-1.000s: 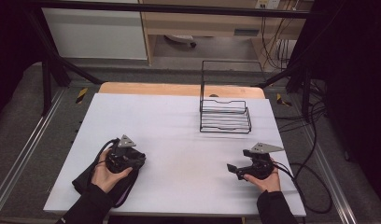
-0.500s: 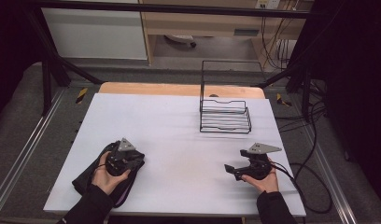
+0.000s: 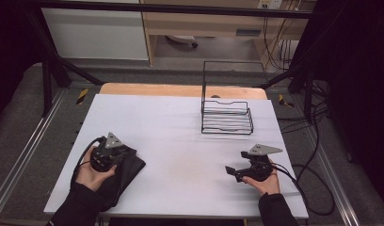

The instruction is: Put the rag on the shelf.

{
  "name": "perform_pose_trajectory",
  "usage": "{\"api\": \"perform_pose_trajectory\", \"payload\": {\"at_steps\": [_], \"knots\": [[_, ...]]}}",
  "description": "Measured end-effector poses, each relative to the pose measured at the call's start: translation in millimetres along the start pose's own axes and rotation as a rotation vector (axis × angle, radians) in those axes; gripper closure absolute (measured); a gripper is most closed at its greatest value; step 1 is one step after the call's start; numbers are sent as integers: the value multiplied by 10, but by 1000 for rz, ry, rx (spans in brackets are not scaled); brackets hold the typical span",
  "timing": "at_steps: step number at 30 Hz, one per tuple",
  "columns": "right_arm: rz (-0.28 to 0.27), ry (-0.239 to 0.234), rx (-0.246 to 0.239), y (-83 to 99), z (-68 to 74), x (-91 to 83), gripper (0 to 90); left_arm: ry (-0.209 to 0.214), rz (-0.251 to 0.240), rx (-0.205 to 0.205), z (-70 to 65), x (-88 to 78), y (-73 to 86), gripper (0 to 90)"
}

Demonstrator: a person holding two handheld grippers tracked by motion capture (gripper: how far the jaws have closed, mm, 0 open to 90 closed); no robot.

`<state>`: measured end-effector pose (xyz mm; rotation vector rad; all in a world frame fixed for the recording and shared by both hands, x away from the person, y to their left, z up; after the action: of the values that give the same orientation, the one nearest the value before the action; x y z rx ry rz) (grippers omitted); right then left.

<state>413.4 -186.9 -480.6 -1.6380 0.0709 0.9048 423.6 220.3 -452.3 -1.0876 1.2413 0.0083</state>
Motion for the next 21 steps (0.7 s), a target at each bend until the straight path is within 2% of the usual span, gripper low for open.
{"api": "perform_pose_trajectory", "payload": {"at_steps": [5, 7, 9, 11, 13, 15, 16, 18, 19, 20, 21], "knots": [[7, 2, 1, 5, 0, 8, 59, 59, 21, 29, -207, 262, 10, 843], [0, -3, 0, -1, 4, -2, 63, 91, 17, 26, -258, 326, 1, 829], [-5, -6, 2, -6, 9, -9, 66, 112, 4, 5, -264, 312, -4, 764], [-9, -12, 11, -14, 19, -12, 76, 124, -29, -16, -233, 204, -10, 634], [-12, -15, 14, -20, 24, -11, 80, 118, -71, -37, -177, 31, 2, 602], [-25, -16, 0, -80, 92, -9, 101, 104, -88, -60, -101, -141, 73, 540], [-25, -16, 0, -80, 92, -9, 101, 90, -89, -67, -62, -198, 116, 540], [-36, -25, 8, -177, 226, 22, 137, 38, -81, -114, 101, -365, 353, 520], [-45, -35, 5, -227, 295, 44, 153, 38, -81, -114, 101, -365, 353, 519], [-50, -42, 5, -279, 369, 70, 175, 21, -69, -159, 194, -436, 535, 517], [-50, -42, 5, -279, 369, 70, 175, 21, -69, -159, 194, -436, 535, 510]]}}
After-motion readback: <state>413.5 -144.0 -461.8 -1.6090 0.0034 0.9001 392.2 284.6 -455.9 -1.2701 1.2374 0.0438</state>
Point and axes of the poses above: each handheld gripper's, and its own axes: x roughly forward along the jaws, y roughly out of its underside, z roughly to its left, the point moved 8 cm from there along x, roughly forward along the jaws, and after that the axes turned 15 degrees about y, right-handed, at the moved point
